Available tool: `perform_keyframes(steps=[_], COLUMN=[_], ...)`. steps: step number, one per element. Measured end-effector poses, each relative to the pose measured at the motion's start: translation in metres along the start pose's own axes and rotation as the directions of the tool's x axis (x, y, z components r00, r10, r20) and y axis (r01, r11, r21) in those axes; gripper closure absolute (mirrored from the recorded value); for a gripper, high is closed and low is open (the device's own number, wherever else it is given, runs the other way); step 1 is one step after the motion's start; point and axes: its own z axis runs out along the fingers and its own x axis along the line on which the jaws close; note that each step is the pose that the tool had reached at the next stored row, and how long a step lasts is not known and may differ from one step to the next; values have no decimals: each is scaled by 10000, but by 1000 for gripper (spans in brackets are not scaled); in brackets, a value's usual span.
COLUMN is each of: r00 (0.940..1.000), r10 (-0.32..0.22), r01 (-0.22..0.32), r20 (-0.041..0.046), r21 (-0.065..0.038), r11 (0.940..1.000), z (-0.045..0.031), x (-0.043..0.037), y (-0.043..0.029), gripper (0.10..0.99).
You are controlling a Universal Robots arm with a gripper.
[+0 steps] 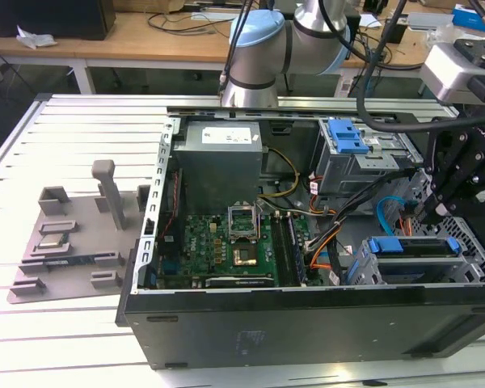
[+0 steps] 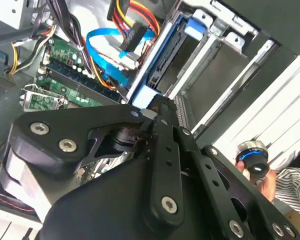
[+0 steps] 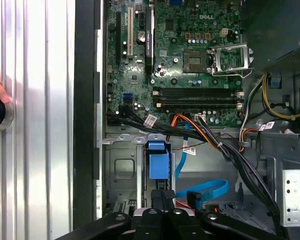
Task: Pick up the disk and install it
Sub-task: 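Insert the first disk wire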
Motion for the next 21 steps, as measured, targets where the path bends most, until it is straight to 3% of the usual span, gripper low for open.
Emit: perform_keyframes(steps=[1,2,5,9,13,19,20,21], r00=[10000,10000,10000,10000,10000,10000,10000,10000], r10=[-1,0,1,3,3,3,4,3], r01=[1,0,-1,-3,-4,-3,-4,-3], r20=[-3,-13,-44,-56,-59,-64,-64,-73], r21=[-1,-1,-1,-9,-9,-9,-8,-9], r11=[10000,10000,10000,10000,10000,10000,10000,10000], z=[-2,0,28,121,163,163,164,165], x=[-51,-98,-270,-396,-408,-408,-408,-408], y=[-114,-154,-252,-312,-315,-315,-315,-315], gripper=[980,980,980,980,980,973,851,784])
